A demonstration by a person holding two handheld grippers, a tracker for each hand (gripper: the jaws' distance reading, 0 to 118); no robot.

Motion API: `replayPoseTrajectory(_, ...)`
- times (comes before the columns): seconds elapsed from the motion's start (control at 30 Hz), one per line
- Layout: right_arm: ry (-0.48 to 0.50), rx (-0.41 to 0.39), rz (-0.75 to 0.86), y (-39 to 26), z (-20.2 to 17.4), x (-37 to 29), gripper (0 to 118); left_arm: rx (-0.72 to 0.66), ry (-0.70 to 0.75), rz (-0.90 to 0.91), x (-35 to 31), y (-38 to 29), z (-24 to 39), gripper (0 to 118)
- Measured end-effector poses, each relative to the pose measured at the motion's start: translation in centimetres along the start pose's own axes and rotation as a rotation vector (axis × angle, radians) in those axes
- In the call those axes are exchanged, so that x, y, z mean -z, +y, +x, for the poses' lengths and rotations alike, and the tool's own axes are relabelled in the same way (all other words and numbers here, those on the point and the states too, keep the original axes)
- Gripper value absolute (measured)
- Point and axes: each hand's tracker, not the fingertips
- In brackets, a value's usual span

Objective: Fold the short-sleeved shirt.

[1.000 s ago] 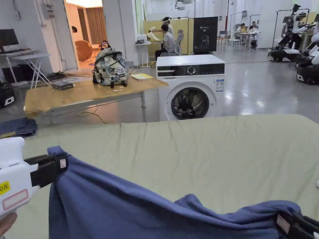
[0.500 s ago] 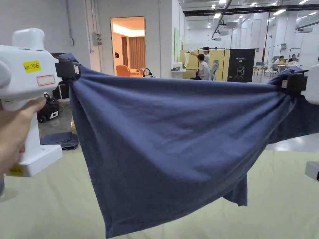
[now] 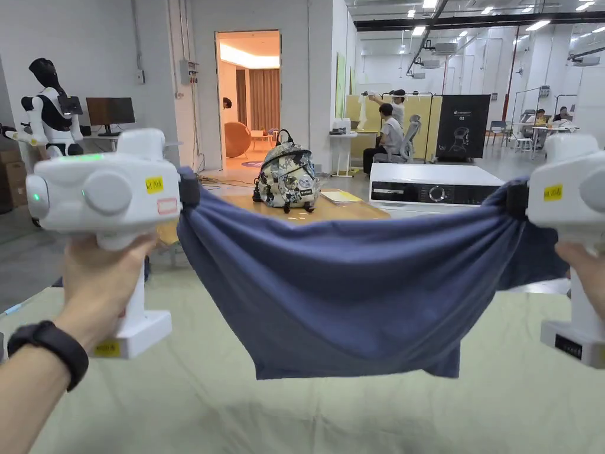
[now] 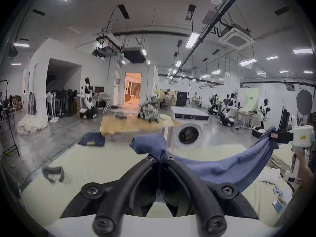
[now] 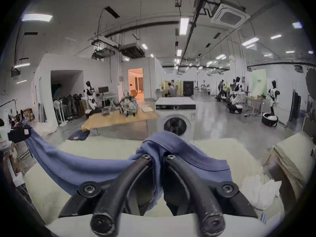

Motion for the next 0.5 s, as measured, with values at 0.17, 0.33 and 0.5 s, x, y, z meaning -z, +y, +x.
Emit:
replayPoseTrajectory(0.17, -0.011, 0.038, -0.145, -8.5, 2.0, 3.8, 7, -0.087, -0.105, -0.115, 2.2, -9.8, -1.5, 0)
replayPoseTrajectory(0.33, 0.021, 0.133, -0.212, -18.3, 4.9, 1.4, 7, -0.208, -0.163, -0.188, -1.1, -19.2, -2.5, 0)
replayPoseTrajectory(0.5, 0.011, 0.175, -0.258, -28.9, 7.3, -6.3, 7, -0.303, -0.09, -0.35, -9.1, -28.2, -0.9, 0)
